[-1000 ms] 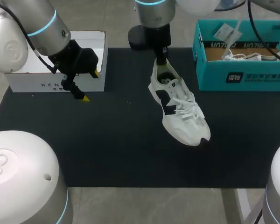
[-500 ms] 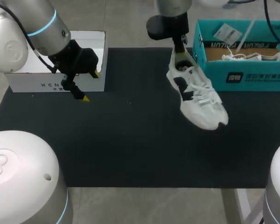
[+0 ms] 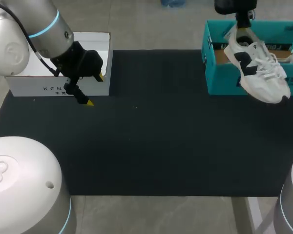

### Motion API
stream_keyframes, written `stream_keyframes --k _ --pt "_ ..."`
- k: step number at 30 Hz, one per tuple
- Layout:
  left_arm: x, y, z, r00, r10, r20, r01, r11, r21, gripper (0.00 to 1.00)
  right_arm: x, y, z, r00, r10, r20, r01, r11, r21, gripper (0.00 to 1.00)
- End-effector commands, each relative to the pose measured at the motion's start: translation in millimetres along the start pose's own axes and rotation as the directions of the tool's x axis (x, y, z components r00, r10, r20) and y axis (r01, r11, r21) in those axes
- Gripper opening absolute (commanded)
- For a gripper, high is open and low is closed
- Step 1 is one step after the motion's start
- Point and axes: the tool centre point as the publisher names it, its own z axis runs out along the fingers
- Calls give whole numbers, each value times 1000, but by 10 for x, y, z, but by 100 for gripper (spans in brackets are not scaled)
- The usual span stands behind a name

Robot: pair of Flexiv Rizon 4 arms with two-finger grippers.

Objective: Take the shoe out of the shoebox, open the shoe tongue, remove and reinsert the insole, then place the shoe into the shoebox

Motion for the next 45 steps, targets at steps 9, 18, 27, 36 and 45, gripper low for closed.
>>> stream_keyframes --k 9,18,27,36,45 --pt "3 -1 -3 1000 0 0 0 1000 -3 100 -848 -1060 -18 999 30 -28 -31 998 -58 0" --pt "3 -1 -3 1000 0 0 0 1000 -3 100 -1177 -1210 44 997 28 -77 -31 999 -35 0" --pt "3 -1 -3 1000 0 0 0 1000 -3 100 -1170 -1176 44 997 8 -81 -10 1000 -24 0" --pt "3 -1 -3 1000 0 0 0 1000 -3 100 -1184 -1166 19 995 33 -92 -36 999 -34 0" --pt "3 -1 -3 1000 0 0 0 1000 -3 100 -1404 -1417 -99 791 566 -233 -522 822 227 0"
